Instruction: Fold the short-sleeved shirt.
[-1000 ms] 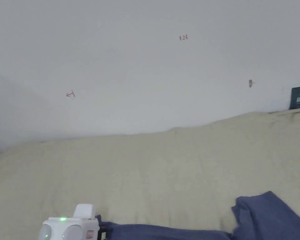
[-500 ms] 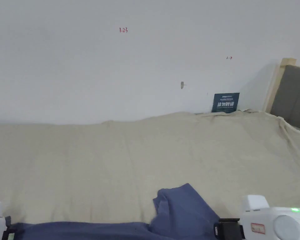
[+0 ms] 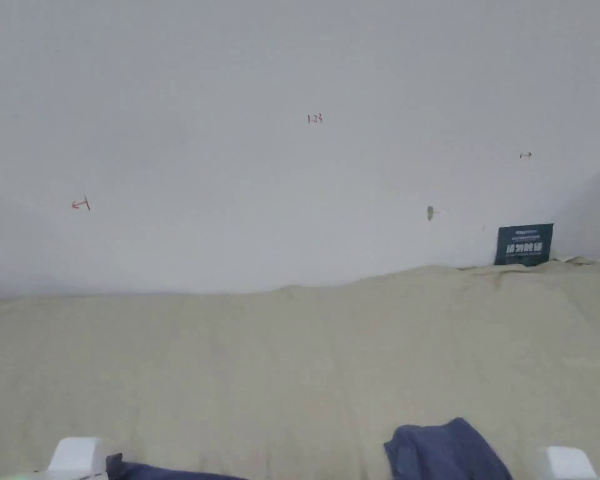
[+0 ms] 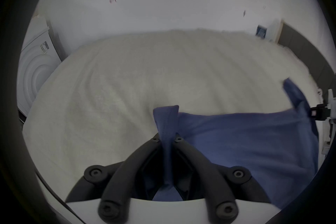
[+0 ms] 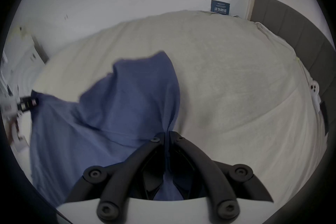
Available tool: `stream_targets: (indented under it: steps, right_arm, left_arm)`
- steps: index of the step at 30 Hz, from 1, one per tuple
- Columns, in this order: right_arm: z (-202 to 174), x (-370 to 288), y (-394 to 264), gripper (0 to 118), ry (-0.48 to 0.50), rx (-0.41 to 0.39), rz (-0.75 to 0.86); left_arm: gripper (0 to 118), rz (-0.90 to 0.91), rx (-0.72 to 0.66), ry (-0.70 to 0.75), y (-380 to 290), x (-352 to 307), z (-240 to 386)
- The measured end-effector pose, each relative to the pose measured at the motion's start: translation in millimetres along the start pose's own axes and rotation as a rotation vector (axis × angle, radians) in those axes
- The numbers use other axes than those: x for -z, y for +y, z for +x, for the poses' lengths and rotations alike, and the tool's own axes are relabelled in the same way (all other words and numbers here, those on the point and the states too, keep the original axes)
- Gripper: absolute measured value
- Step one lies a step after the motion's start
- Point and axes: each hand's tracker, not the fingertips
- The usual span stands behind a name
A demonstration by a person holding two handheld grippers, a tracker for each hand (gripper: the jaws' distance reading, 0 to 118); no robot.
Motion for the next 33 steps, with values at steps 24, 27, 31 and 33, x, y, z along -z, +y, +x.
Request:
stream_targets:
  steps: [24,27,31,33]
  right_arm:
    - [-96.4,-551.5,95.6,3,0.079,-0.200,0.818]
    - [-112.3,-578.2,108.2,3,0.050,-0.213,0.860]
    - [-119.8,-586.2,131.3,3,-0.017,-0.248,0.888]
    - [-119.1,-584.7,137.5,3,-0.012,-0.243,0.888]
  left_arm:
    - [4,0.751,-0.034,-0.017,66.8,-597.8,-32.7]
    - [4,0.795,-0.044,0.022,79.8,-624.7,-31.0]
    - [4,0.821,-0.075,0.027,91.7,-641.4,-33.1]
    - [4,0.830,-0.080,0.021,95.1,-641.1,-32.4]
